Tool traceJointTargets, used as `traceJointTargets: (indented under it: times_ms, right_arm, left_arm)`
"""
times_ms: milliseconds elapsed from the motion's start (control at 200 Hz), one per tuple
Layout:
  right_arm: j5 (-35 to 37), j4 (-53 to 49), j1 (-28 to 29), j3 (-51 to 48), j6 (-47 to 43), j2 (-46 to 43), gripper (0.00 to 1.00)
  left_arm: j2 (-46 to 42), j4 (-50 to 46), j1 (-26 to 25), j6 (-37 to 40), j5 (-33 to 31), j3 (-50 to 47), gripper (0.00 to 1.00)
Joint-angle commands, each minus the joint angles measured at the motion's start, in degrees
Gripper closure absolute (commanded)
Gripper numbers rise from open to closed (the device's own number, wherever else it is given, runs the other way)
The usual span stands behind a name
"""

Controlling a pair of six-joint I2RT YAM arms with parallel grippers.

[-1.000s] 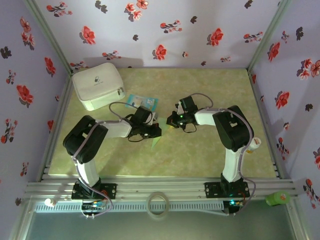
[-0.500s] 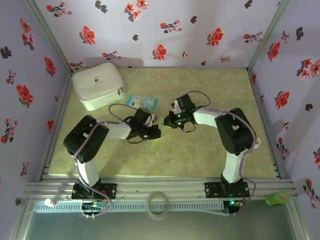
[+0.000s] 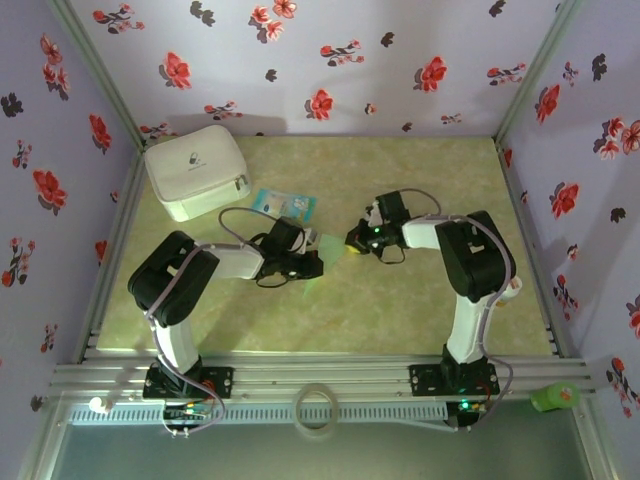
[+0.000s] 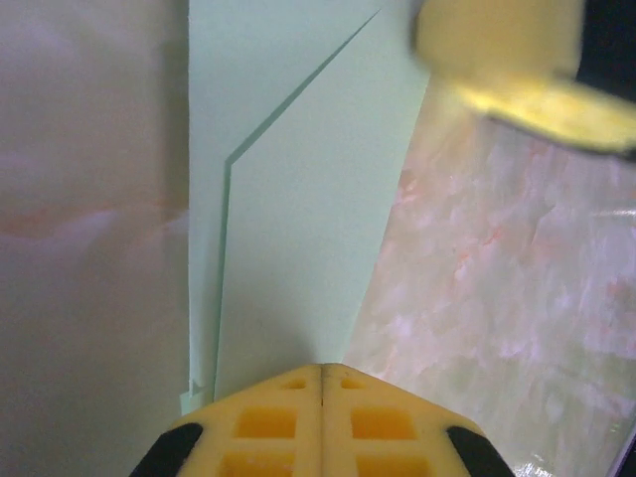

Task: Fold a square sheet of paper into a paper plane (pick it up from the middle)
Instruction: Fold the wing for the fifth time at the center of the table.

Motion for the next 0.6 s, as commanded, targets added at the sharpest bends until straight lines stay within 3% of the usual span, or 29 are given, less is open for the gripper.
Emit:
traceJointTargets:
  times_ms: [0, 300, 380, 460, 595]
  right_arm:
    - [3.8, 0.4, -2.0, 2.8, 0.9, 1.3, 0.98]
    - [4.7, 0.8, -3.4, -0.2, 1.4, -5.8, 0.94]
    - [6.2, -0.2, -3.1, -3.0, 0.9, -9.2, 0.92]
    - [6.5, -1.1, -2.9, -5.5, 0.5, -12.0, 0.90]
    - [6.0, -2.4, -2.0, -9.6, 0.5, -16.0, 0.88]
  left_arm:
    - [1.9, -4.2, -1.4, -0.6, -1.2, -2.0, 1.00]
    - [0.4, 2.5, -4.3, -12.9, -6.1, -2.3, 1.00]
    - [-0.8, 4.4, -6.0, -15.9, -9.2, -1.0, 0.93]
    - [-3.2, 2.4, -7.6, -14.6, -12.4, 2.2, 0.87]
    - [-10.1, -7.7, -9.5, -5.5, -21.3, 6.5, 0.79]
